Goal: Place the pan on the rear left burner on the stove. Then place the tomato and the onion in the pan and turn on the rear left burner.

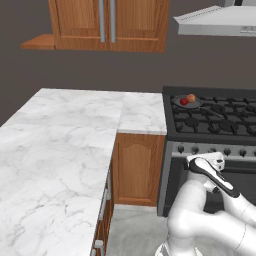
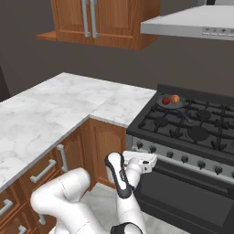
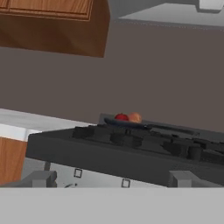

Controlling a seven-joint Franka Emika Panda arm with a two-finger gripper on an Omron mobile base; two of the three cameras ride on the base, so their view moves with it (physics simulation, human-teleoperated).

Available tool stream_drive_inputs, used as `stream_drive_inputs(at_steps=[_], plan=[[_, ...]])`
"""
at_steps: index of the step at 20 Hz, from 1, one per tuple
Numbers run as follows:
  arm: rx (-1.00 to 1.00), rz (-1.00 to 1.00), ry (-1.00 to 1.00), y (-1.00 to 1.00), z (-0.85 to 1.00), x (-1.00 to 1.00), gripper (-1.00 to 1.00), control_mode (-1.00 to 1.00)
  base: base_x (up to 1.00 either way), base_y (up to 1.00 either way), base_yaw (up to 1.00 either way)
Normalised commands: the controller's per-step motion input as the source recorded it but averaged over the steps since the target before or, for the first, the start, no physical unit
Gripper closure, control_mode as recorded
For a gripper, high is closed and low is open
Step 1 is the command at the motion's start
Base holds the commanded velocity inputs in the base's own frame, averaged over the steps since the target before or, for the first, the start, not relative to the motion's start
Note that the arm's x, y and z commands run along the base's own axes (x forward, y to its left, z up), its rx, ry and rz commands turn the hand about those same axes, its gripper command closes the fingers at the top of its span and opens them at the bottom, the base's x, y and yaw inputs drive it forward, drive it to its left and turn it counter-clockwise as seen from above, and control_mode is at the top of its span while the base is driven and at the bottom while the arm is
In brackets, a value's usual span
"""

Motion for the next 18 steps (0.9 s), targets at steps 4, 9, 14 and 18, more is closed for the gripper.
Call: stream_drive_inputs(at_steps=[4,9,14,18], plan=[[0.0,-0.02,0.0,0.0,-0.18,0.14,-1.0,-1.0,0.0,0.0,0.0],[0.0,-0.01,0.01,0.0,-0.2,0.15,-1.0,-1.0,0.0,0.0,0.0],[0.0,-0.01,0.01,0.0,-0.21,0.12,-1.0,-1.0,0.0,0.0,0.0],[0.0,-0.01,0.01,0.0,-0.18,0.1,-1.0,-1.0,0.0,0.0,0.0]])
